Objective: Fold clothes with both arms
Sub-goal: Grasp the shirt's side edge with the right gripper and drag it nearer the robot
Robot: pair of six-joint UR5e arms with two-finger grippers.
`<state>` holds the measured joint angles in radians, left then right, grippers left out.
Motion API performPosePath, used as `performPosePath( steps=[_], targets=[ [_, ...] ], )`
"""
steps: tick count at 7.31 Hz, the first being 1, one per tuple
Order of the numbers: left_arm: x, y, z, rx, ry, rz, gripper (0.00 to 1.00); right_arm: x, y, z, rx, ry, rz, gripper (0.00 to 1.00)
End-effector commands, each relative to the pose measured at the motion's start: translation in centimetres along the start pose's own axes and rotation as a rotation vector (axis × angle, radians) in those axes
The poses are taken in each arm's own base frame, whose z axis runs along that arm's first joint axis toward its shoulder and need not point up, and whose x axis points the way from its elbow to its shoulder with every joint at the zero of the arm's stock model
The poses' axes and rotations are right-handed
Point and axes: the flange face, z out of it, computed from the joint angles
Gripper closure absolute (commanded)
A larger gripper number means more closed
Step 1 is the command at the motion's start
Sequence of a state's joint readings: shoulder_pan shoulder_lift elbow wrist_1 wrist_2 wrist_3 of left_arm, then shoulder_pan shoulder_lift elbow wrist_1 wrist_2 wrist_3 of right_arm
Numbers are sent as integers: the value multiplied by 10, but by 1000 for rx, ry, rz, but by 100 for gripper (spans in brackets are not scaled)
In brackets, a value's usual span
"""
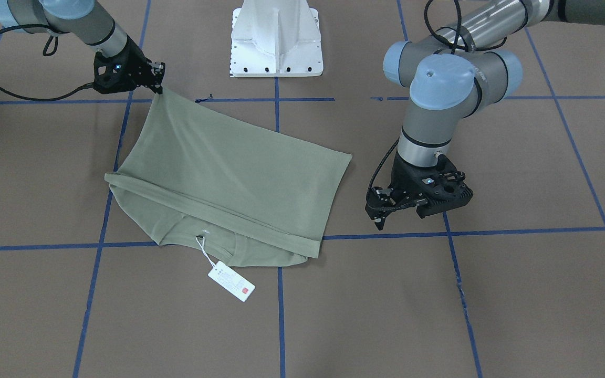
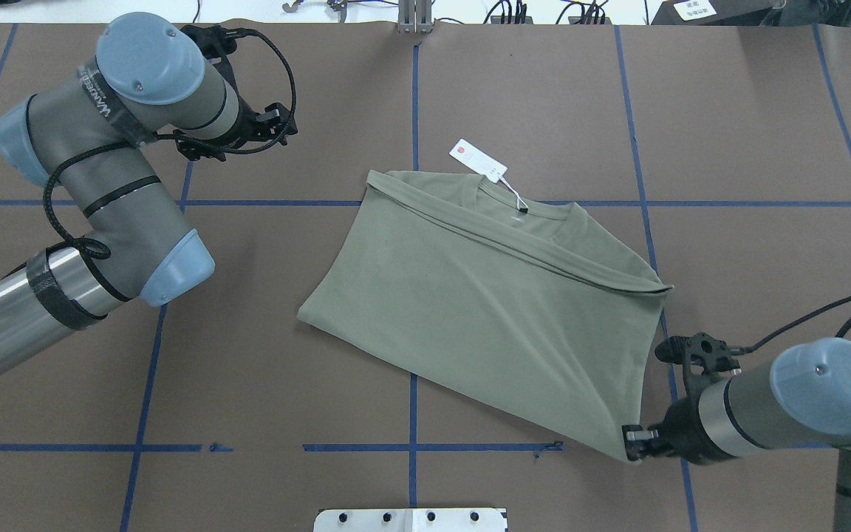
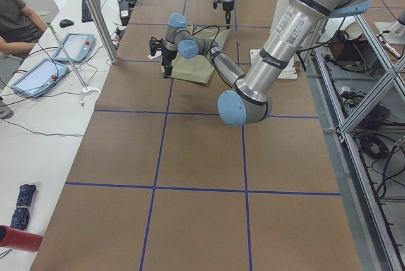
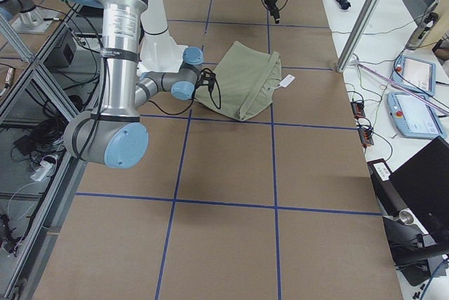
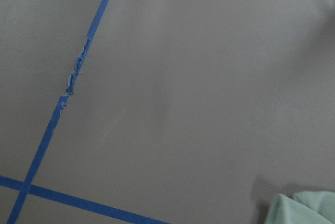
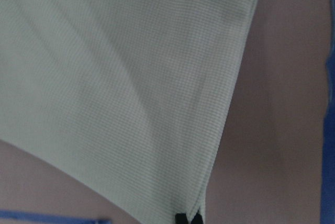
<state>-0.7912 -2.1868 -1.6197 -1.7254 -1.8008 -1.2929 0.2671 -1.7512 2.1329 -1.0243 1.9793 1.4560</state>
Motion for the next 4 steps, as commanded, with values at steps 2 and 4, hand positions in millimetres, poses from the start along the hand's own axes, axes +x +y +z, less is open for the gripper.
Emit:
performPosePath(
  steps=[2, 4],
  targets=[
    [3, 24, -9, -16, 29, 27, 0, 12, 81, 10, -160, 57, -41, 1],
    [13, 90, -15, -91, 73, 38, 0, -13, 55, -7, -88, -22, -13, 0]
  ],
)
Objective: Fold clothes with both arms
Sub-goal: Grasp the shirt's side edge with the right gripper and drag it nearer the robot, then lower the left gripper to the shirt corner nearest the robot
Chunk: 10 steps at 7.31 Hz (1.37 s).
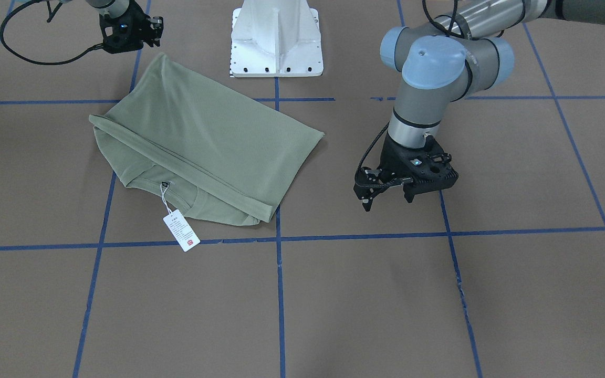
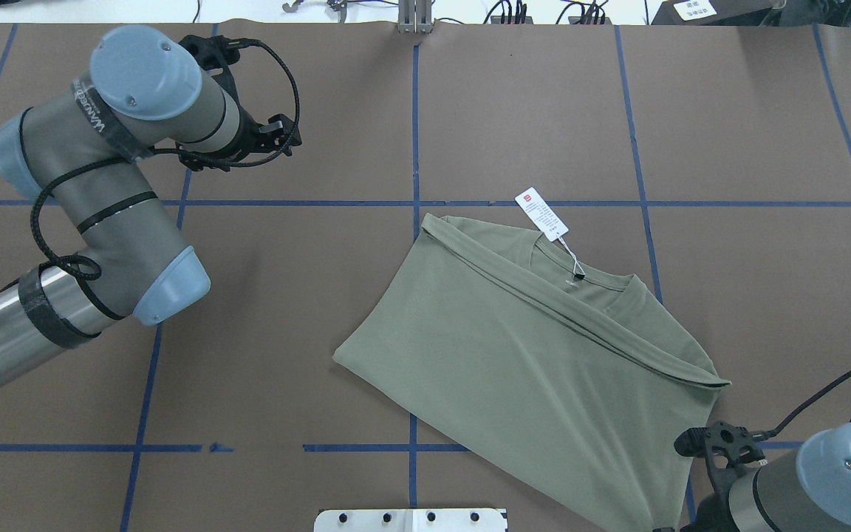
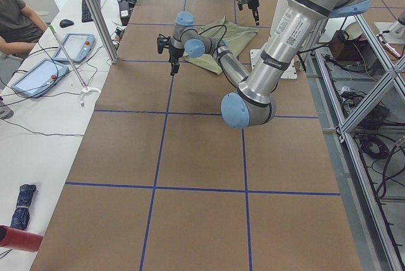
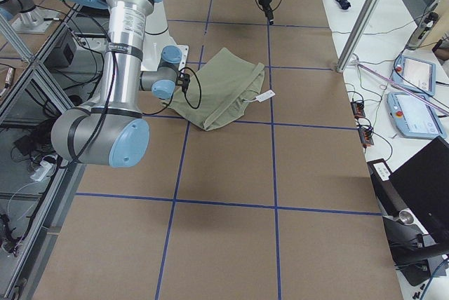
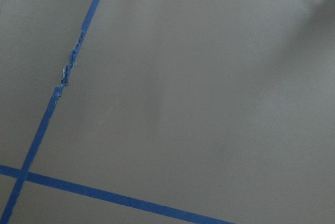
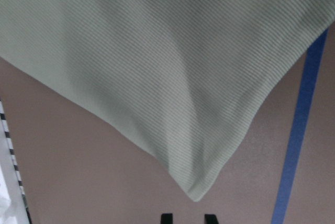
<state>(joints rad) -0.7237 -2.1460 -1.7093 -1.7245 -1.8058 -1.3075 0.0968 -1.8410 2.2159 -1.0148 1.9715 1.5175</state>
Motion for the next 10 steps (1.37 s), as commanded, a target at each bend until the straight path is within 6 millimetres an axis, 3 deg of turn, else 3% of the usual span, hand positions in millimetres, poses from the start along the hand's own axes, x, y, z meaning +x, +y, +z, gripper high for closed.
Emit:
performPosePath(
  steps=[1, 3, 4, 5, 8, 10],
  targets=[
    [20, 93, 9, -112, 35, -50, 0, -27, -48, -43, 134, -112, 59, 0],
    [50, 176, 13, -213, 42, -187, 0, -14, -94, -92, 274, -158, 135, 0],
    [57, 205, 19, -252, 24, -264, 0, -23, -109, -110, 322, -197, 140, 0],
    [64, 216, 23, -266, 10, -318, 0, -19, -116, -118, 345, -201, 153, 0],
    [59, 222, 52, -261, -57, -392, 1, -26, -119, -123, 357, -217, 150, 0],
    [58, 222, 53, -260, -62, -396, 8, -26, -121, -125, 361, -219, 151, 0]
  ],
)
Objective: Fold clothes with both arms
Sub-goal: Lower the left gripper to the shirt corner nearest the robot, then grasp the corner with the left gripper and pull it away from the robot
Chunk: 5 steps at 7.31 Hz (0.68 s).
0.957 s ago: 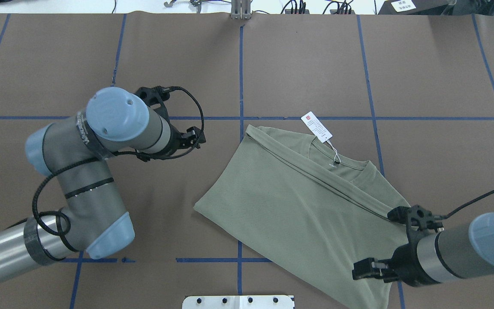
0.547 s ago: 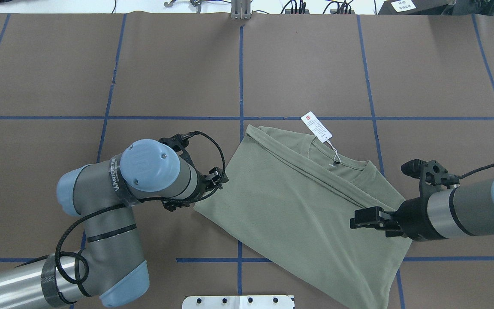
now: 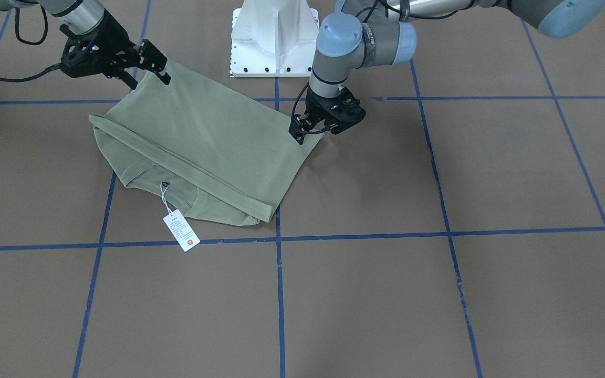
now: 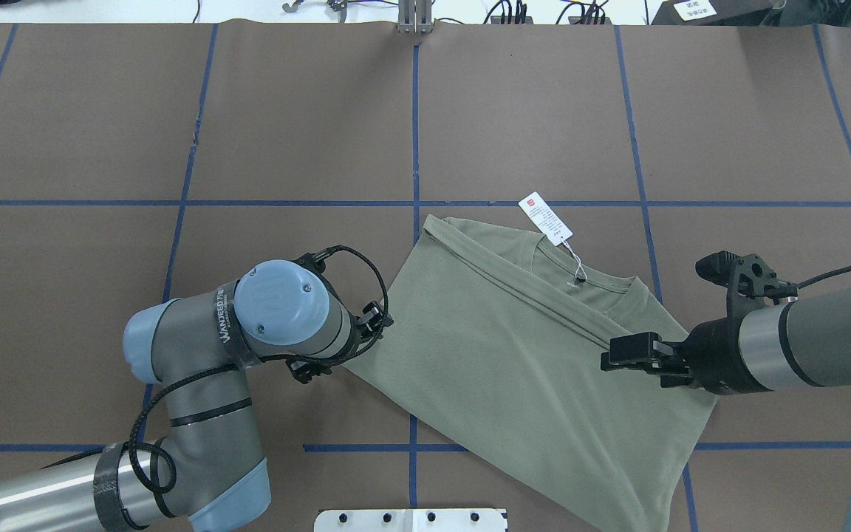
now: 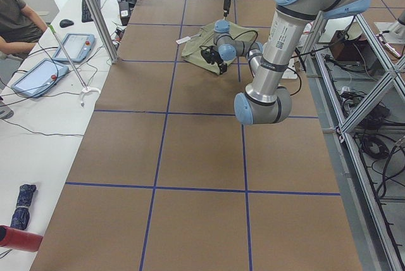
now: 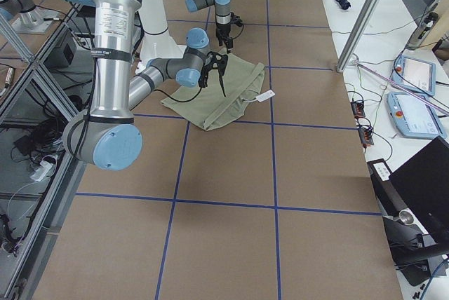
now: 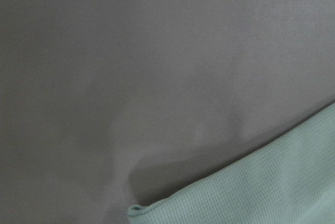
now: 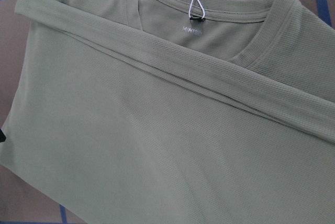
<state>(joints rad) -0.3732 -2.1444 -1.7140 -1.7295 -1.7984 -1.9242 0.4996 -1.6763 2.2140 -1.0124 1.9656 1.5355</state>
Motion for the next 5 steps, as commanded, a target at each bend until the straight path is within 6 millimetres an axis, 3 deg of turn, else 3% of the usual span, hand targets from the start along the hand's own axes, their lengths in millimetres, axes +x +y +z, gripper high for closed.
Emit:
performPosePath(
  steps=[1, 3, 4, 5],
  targets=[
    [-2, 3, 4, -2, -8, -3, 23, -1, -1, 0, 2, -2, 0, 0],
    [-1, 4, 2, -6, 2, 13, 79, 1, -2, 0, 5, 1, 3, 0],
    [0, 4, 1, -6, 3, 15, 100, 0, -3, -1, 5, 0, 3, 0],
    [0, 6, -3, -9, 10, 18, 100, 0, -3, -1, 6, 0, 3, 0]
  ],
)
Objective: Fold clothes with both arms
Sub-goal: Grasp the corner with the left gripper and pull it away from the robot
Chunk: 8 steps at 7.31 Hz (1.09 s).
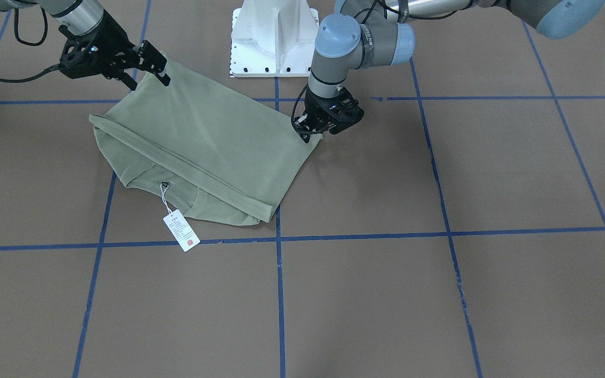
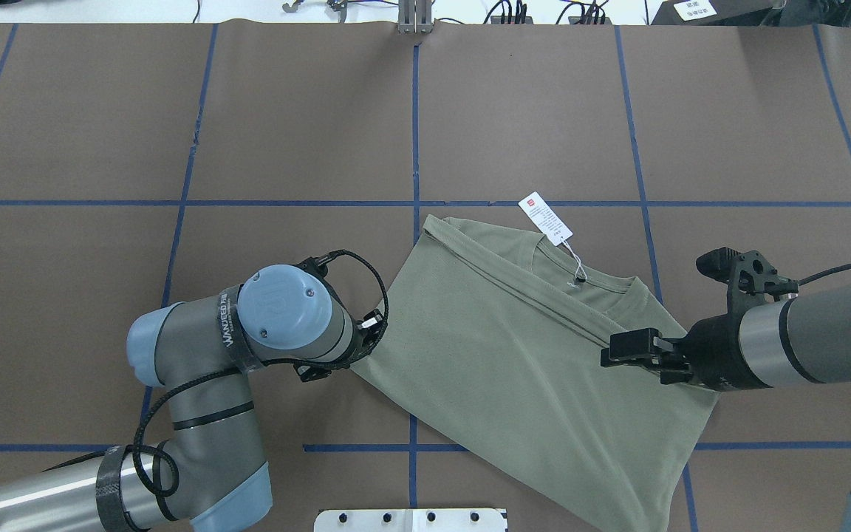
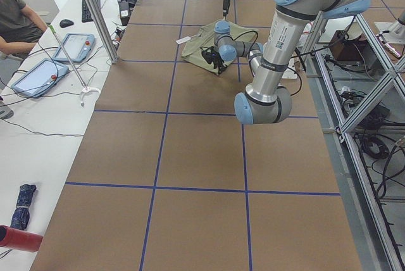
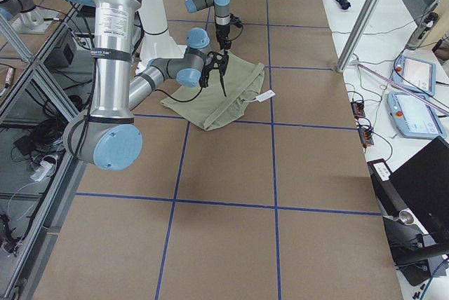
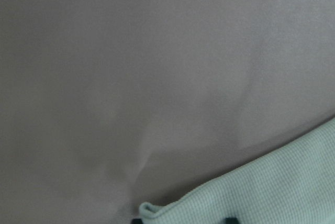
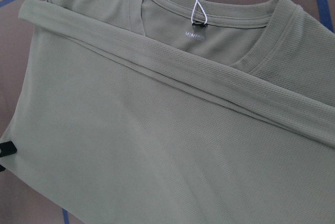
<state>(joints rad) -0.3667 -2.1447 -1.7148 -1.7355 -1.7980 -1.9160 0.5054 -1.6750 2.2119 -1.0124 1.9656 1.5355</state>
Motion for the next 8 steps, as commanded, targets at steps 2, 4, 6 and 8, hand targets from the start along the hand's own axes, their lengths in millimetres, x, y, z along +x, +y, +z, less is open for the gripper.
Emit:
performPosePath(
  steps=[2, 4, 6, 8],
  targets=[
    [6, -10, -11, 9, 20, -5, 100, 0, -5, -3, 12, -3, 5, 0],
    [13, -74, -28, 85, 36, -23, 100, 1, -12, -9, 27, -8, 13, 0],
    [17, -142, -47, 166, 42, 4, 100, -4, -19, -12, 47, -20, 16, 0],
    [37, -214, -38, 323, 72, 90, 100, -4, -22, -10, 54, -18, 19, 0]
  ],
)
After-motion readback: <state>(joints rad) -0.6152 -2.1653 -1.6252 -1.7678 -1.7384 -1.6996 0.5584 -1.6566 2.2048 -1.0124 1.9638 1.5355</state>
